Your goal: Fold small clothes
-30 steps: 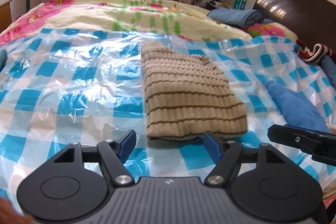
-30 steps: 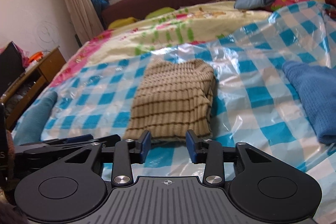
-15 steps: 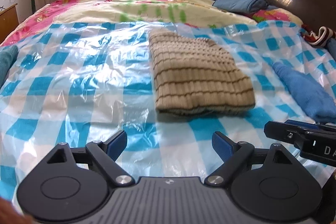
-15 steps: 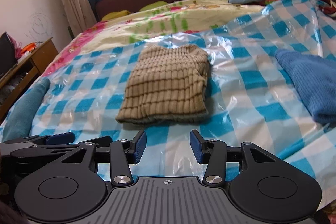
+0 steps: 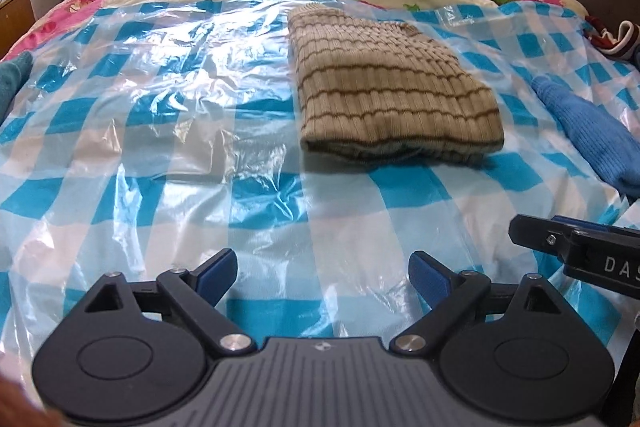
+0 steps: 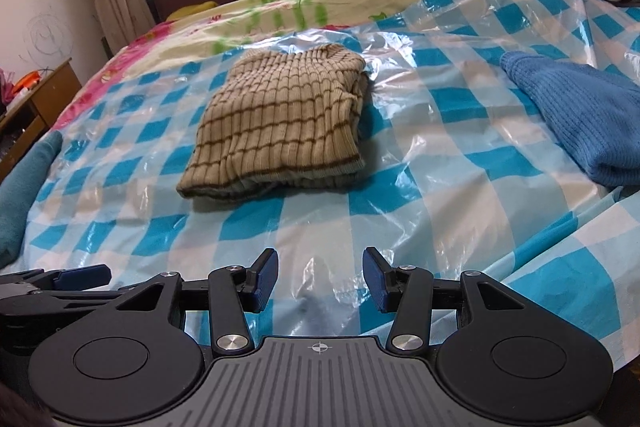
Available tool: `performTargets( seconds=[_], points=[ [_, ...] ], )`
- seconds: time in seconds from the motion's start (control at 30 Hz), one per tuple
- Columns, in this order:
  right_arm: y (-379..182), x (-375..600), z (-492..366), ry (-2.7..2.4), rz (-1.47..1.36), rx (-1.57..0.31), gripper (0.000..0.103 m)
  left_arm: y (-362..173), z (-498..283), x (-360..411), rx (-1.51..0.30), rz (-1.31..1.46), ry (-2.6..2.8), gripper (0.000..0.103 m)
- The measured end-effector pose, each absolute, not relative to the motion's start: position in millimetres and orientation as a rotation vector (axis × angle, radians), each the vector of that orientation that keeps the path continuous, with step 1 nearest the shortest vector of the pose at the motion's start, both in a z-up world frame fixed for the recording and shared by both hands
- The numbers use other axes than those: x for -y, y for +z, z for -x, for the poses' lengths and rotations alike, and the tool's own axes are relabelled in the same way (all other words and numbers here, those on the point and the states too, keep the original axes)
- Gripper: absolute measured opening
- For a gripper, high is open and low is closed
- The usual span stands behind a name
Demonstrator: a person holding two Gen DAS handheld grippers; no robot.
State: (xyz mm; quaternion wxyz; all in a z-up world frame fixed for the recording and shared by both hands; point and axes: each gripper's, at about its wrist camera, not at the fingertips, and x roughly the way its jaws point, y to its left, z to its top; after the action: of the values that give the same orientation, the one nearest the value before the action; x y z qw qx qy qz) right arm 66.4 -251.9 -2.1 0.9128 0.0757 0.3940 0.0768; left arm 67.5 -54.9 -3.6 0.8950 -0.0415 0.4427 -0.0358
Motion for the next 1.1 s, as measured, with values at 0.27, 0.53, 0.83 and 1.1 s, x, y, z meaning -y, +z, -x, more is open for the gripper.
performTargets(
  seconds=[0.27,0.53,0.83,1.1],
  points=[
    [-12.3,250.9,-63.4,0.17,-0.164,-0.84,0.054,-8.0,-63.4,58.3,-0.93,0.084,-0.074,0.097],
    [-11.0,249.4,-61.0,0.144,-0.149,-0.839,0.059,-5.1,-63.4,52.9,-0.912,0.084,-0.039,0.098],
    [-5.1,243.7,-56.5,0.121,-0.119,-0.843,0.063,2.8,-58.9,55.1,-0.878,0.076,-0.049,0.101],
    [0.2,241.6,-50.5,0.074,-0.096,-0.838,0.067,5.3,-55.0,53.8,-0.871,0.077,-0.046,0.101]
  ],
)
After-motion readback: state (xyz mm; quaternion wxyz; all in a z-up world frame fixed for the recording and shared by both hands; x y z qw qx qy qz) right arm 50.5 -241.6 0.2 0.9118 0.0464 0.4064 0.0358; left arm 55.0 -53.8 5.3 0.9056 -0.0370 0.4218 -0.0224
